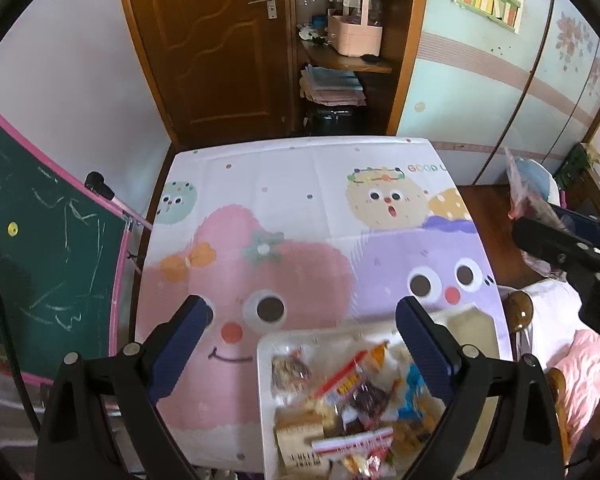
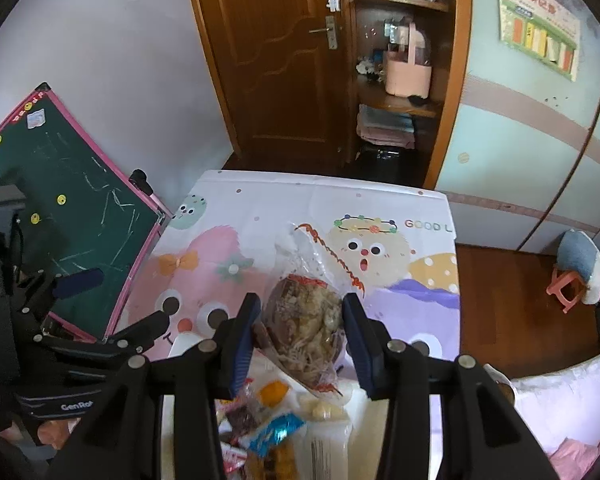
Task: Organize snacks
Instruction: 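Carry the granola bag over the tray and open the right gripper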
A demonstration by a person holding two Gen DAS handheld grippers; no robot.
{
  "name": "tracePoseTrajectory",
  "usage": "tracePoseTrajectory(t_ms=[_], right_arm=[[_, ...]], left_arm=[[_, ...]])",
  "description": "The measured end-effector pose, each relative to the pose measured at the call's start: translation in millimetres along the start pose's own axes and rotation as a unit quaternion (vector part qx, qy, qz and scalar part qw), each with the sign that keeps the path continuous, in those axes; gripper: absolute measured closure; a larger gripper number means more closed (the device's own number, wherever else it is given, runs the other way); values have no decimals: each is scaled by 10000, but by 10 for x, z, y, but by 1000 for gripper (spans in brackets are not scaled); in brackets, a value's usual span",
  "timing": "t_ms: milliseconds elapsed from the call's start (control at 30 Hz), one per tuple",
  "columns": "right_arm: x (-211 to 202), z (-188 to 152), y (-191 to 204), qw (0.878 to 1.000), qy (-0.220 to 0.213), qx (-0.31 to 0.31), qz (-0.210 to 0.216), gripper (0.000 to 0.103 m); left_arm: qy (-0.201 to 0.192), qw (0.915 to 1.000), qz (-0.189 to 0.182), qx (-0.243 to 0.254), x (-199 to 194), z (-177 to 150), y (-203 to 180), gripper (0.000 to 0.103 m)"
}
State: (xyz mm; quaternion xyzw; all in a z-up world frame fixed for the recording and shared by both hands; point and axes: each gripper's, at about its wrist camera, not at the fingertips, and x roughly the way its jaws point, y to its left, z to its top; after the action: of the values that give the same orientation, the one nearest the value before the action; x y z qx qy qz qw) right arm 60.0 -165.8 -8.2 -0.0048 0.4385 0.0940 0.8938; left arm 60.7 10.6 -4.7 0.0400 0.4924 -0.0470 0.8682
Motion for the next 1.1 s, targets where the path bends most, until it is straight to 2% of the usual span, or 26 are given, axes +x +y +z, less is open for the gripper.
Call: tracePoseTrajectory(t_ms=[167, 400, 900, 1100], right_arm=[[-279, -262, 62, 9996, -175, -63, -212, 61], [-456, -535, 63, 9993, -211, 64, -307, 60], [-337, -980, 56, 9989, 246, 312, -266, 59], [-263, -1056, 84, 9983, 391, 426, -39, 56]], left_arm=[[-8, 10000, -28, -39, -184, -207, -51, 8], [-33, 10000, -35, 9, -371, -486, -193, 8], [6, 9999, 141, -2, -406, -823, -295, 8], [41, 9998, 198, -55, -395, -889, -263, 8]])
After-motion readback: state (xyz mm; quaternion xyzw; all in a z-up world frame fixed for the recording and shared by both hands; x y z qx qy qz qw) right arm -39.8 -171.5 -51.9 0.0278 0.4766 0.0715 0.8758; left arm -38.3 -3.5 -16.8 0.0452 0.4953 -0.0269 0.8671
